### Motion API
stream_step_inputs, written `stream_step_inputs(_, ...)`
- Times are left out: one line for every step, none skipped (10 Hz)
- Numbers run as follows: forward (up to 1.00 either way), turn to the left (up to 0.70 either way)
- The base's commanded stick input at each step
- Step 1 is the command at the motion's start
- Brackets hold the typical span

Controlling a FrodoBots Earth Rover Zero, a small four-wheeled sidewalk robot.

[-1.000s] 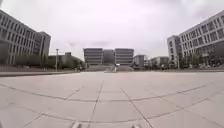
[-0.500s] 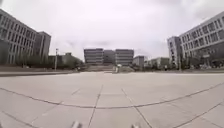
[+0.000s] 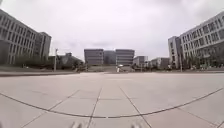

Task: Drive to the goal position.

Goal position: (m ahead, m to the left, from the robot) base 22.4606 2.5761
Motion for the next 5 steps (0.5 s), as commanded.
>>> stream_step_inputs(0.70,0.02)
stream_step_inputs(0.70,0.02)
stream_step_inputs(0.70,0.00)
stream_step_inputs(0.70,0.01)
stream_step_inputs(0.70,0.02)
